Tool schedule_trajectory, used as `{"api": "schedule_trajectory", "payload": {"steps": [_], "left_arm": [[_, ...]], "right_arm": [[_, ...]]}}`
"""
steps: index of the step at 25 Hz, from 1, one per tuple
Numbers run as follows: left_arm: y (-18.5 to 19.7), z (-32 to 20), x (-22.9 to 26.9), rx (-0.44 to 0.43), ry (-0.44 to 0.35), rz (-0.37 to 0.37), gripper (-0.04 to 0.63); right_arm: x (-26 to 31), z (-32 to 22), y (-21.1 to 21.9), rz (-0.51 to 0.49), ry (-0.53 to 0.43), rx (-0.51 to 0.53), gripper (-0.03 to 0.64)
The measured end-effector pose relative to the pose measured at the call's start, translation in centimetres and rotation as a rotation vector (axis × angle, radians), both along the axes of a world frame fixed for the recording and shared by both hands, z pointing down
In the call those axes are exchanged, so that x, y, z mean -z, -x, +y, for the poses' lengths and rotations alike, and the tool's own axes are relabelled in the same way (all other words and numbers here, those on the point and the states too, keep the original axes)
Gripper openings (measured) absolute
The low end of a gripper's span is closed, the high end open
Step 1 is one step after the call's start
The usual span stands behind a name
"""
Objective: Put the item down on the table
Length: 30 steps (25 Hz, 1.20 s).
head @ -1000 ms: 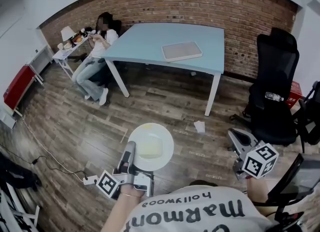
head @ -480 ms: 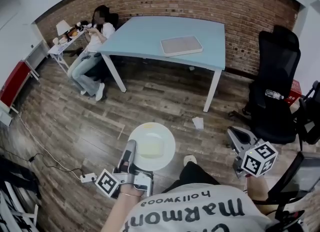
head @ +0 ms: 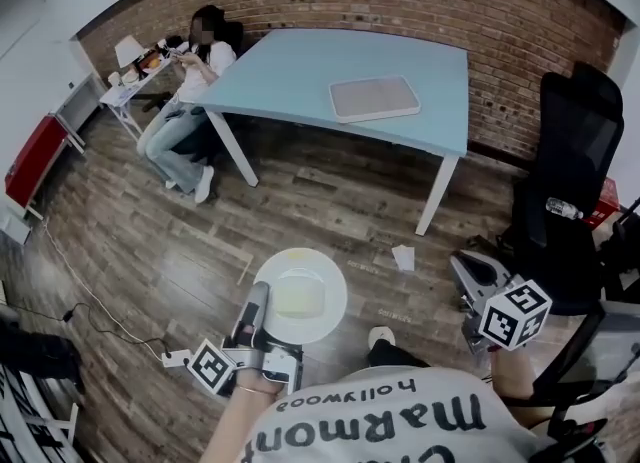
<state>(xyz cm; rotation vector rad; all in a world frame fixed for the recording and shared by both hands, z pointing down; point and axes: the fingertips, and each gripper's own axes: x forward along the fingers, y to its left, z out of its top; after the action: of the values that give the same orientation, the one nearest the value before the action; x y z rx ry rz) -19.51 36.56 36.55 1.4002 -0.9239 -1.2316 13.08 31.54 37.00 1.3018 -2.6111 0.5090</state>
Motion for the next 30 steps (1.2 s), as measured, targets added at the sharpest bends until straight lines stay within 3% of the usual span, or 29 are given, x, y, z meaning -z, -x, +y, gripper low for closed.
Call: {"api": "schedule_trajectory", "payload": {"steps": [3, 9, 16, 20, 30], "left_arm": [[-0.5, -2.7, 0.0, 0.006, 0.001, 0.007, 0.031], [-1.9, -7.8, 0.3, 0.024, -0.002, 0.004, 0.031], [-2.9, -13.2, 0.1, 0.044, -0.002, -0.004, 0.031], [-3.3, -15.4, -0.2, 0.063, -0.011, -0.031, 0.031], [-4.6, -19.3, -0.4, 0.063, -0.008, -0.021, 0.031]], "right_arm": [[0.1, -3.2, -0.6, -0.026, 0.008, 0.004, 0.015], [-0.3, -8.8, -1.9, 0.049, 0.007, 0.031, 0.015], [-1.1, -14.8, -2.6, 0.069, 0.015, 0.061, 0.015], [-1.4, -17.4, -2.8, 0.065, 0.011, 0.085, 0.015], [-2.3, -20.7, -4.3, 0.037, 0.033, 0.080, 0.015]]}}
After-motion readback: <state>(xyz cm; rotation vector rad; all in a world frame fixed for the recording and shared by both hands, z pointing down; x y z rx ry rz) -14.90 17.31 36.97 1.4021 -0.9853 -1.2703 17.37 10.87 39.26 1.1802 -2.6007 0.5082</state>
